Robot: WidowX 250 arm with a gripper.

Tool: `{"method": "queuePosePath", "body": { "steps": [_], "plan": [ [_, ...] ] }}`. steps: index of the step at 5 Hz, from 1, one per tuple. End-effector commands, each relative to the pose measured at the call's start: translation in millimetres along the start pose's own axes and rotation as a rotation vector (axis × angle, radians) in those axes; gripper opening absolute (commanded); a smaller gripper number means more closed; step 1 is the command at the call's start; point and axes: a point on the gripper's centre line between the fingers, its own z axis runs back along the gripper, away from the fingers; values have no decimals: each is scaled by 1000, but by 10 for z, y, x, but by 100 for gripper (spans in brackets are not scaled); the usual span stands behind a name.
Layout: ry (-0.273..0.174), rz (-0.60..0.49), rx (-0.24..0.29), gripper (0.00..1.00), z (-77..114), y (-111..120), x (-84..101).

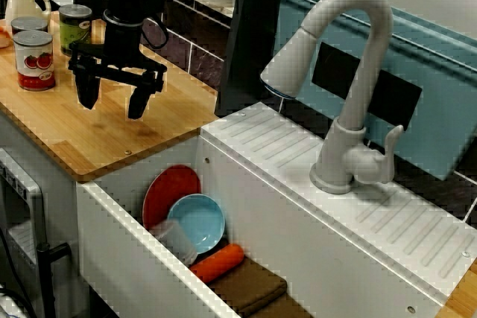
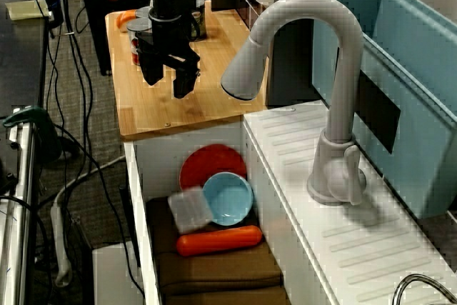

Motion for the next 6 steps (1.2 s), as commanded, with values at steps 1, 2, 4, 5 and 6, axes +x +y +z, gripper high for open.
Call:
{"method": "queuePosePath", "body": {
  "steps": [1, 2, 4, 5, 6],
  "plan": [
    [-50, -30, -16, 100, 201, 64, 149],
    [-18, -56, -19, 100, 262, 163, 327],
    [6, -253, 26, 100, 378, 354, 618],
    [24, -341, 45, 100, 382, 423, 720],
    [15, -409, 61, 100, 411, 475, 728]
  ]
}}
